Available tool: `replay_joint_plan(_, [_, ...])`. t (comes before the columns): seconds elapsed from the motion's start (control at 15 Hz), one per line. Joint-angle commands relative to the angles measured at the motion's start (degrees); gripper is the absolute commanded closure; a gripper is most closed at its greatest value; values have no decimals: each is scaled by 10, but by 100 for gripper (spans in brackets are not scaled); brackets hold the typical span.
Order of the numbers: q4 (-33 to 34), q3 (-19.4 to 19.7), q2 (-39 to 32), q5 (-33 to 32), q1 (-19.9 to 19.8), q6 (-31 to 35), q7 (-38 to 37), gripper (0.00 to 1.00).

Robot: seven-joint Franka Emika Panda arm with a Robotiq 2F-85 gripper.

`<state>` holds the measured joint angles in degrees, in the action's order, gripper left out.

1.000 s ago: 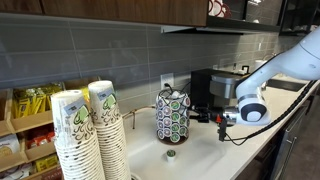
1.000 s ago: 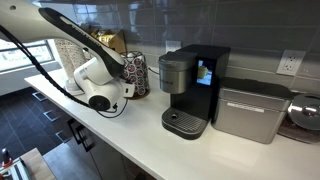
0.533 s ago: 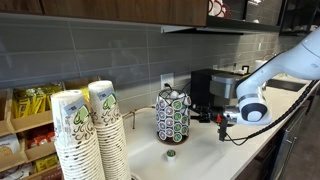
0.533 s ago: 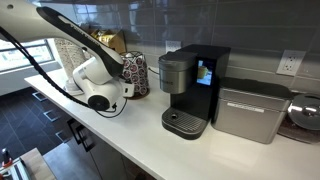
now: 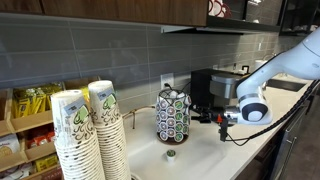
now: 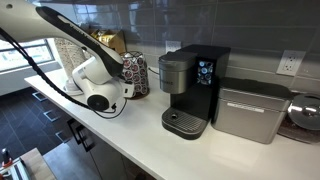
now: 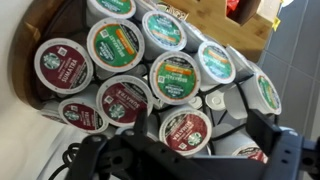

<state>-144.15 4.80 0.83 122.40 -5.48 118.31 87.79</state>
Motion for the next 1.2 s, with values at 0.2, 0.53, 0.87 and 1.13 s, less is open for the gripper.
replay_joint_plan(0.2, [-33, 4, 84, -73, -11, 105, -16, 0])
replay_joint_plan(0.53, [-46, -20, 170, -203, -14, 226, -65, 0])
replay_joint_plan(0.87, [-69, -54, 257, -440, -18, 282, -197, 0])
replay_joint_plan(1.13, [-80, -105, 312, -627, -70, 238, -295, 0])
